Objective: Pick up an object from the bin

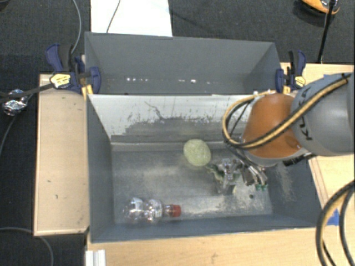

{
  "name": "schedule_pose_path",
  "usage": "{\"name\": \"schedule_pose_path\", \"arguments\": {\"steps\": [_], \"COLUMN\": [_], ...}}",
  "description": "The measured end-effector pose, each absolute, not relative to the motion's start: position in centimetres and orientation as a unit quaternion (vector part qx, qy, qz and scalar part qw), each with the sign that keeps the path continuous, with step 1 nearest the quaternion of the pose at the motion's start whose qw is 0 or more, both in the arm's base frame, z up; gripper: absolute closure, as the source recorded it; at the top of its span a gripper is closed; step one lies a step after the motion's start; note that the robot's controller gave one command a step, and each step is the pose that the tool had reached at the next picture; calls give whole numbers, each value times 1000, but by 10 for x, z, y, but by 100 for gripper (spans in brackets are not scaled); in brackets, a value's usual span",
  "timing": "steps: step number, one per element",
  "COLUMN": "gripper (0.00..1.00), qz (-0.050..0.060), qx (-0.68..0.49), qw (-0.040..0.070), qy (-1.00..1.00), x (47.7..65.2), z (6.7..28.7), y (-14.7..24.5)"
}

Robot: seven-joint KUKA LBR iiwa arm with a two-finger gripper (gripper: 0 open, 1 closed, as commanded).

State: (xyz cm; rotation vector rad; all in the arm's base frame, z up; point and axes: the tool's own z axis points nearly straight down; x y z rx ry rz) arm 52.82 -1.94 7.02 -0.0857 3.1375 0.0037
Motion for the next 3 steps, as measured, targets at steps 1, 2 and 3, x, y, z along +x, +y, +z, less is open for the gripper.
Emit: {"name": "schedule_pose_path", "arguments": {"steps": [1,2,3], "gripper": [100,100,100], "qz": [1,1,1], "qx": [-27,-27,-27], "qw": [1,2,1], "qy": [1000,1000,1000], "x": [527,528,527], "z": [73,80,88], "y": [-19,-19,-19]}}
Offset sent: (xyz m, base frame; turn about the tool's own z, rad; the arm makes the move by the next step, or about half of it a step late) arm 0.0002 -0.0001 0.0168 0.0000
